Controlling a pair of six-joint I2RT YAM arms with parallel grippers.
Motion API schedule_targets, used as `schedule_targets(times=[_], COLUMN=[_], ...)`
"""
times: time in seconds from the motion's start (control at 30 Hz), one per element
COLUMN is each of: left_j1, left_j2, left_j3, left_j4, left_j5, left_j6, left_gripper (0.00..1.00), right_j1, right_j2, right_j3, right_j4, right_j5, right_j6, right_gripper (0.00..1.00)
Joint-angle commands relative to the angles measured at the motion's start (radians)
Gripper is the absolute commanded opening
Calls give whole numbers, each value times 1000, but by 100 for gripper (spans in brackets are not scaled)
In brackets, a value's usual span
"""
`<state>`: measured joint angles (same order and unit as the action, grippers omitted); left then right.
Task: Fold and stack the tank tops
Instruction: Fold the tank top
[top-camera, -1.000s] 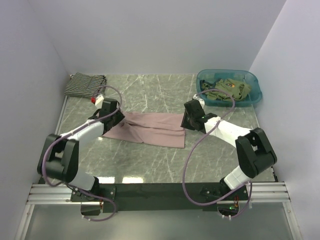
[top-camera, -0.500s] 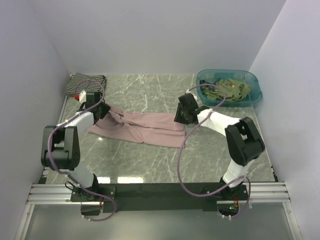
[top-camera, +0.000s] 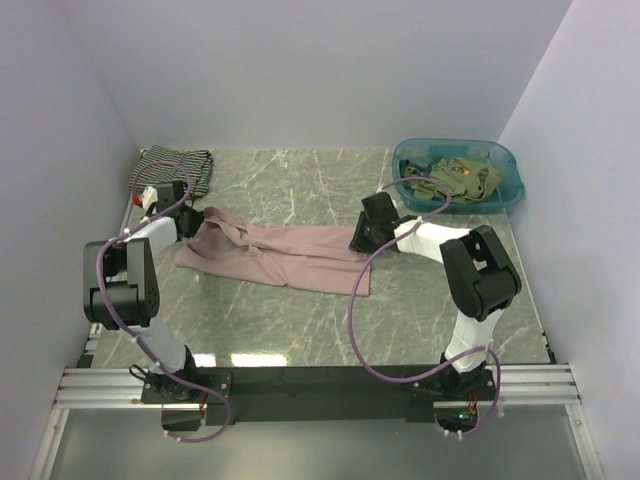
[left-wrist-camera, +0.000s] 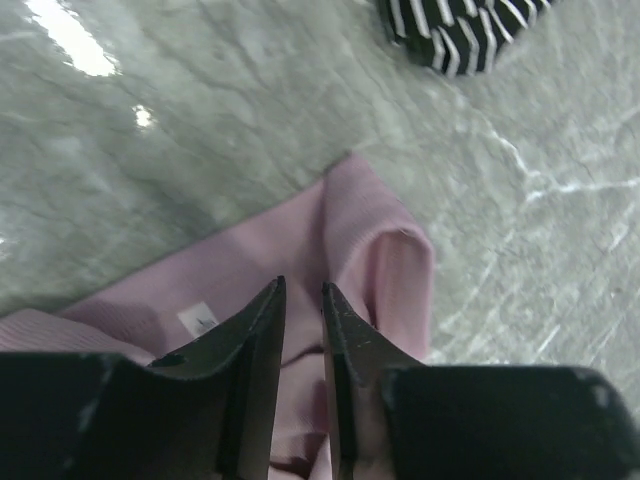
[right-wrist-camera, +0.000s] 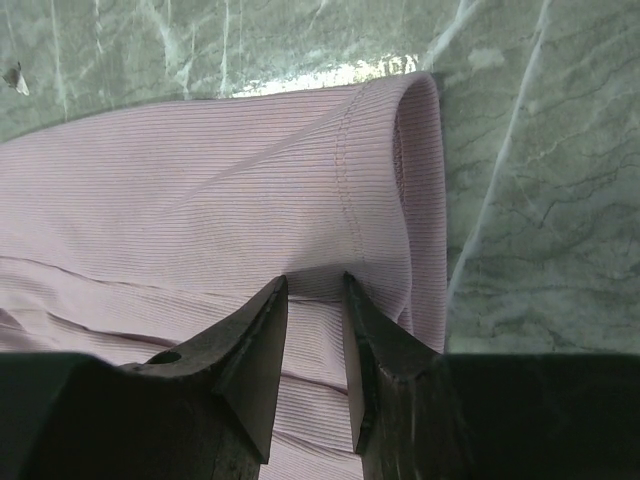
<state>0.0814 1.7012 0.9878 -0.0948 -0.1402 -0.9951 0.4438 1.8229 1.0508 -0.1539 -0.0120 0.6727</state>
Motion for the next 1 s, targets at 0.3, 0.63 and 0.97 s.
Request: schedule_targets(times=[0.3, 0.63, 0.97], left_j1=[43, 31, -52], left_j2=[-29, -68, 64], left_j3=[40, 109, 262], left_j4=[1, 3, -74], left_j5=[54, 180, 191], left_j6=[13, 52, 41], left_gripper=[27, 53, 56], right_j1=[-59, -73, -74], right_j2=[-5, -57, -54], right_j3=[-90, -150, -153], right_j4=[-3, -7, 2], right_j5=[29, 99, 98], right_j6=[4, -10, -7], right_gripper=[36, 35, 35])
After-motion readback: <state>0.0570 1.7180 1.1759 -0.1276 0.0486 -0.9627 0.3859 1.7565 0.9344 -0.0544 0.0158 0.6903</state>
